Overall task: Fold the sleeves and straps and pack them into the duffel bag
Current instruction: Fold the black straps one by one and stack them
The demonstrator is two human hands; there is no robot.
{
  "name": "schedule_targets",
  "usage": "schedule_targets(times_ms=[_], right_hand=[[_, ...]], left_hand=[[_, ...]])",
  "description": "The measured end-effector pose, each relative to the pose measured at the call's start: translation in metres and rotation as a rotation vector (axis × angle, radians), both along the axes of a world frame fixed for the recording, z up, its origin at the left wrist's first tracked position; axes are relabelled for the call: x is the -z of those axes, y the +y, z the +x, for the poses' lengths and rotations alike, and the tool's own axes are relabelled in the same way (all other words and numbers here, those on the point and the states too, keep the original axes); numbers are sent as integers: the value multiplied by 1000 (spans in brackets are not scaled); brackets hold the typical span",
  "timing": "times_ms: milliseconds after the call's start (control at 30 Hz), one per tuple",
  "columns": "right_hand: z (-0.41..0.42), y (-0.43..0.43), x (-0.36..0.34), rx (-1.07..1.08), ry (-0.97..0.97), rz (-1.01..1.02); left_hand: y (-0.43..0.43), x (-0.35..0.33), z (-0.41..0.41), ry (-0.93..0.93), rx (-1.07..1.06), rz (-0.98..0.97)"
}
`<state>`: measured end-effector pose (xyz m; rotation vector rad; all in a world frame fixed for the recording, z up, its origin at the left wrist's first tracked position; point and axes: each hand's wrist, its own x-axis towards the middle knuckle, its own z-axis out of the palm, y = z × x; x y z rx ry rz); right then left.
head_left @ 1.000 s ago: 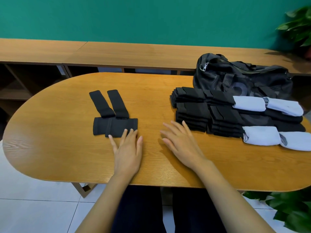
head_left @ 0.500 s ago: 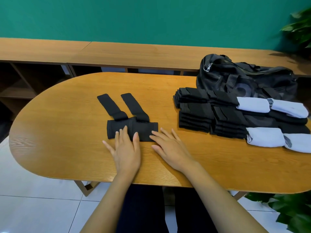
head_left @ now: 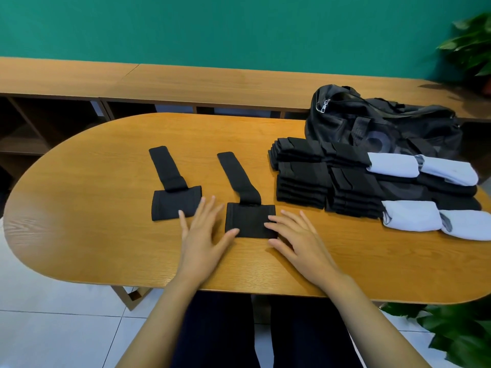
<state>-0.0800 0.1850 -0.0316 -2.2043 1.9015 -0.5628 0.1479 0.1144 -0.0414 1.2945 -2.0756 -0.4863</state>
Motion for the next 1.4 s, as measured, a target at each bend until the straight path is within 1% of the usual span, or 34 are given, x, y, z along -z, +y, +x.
schedule_targets(times_ms=[67,133,267,433,533,667,833,933,1033,1167,1267,1400], right_hand=[[-1,-3,0,13,11,2],[0,-6,0,24,17,7],[-1,-7,4,43,-9,10],[-2,-2,7,16,-50,-74],[-1,-1,10,-5,-29,-153],[-1,1,12,18,-36,-291],[4,9,8,70,-160,-397],[9,15,2,114,-223,-449],[11,14,-6,171,-275,-369],[17,5,-19,236,-342,-287],[20,-6,-25,271,-313,-256],[22,-19,-28,300,-217,-281]], left_hand=[[0,1,1,-58,138,3],[0,2,1,-117,180,-7],[1,6,1,-83,141,-87],[4,7,-1,-101,119,-244],[7,4,-1,-76,103,-265],[11,1,1,-40,106,-274],[28,-3,0,81,4,-226],[37,-1,4,122,2,-170],[37,-3,7,123,-1,-146],[30,-13,2,229,-85,-54],[21,-17,-2,261,-113,-13],[12,-20,-6,227,-189,12]])
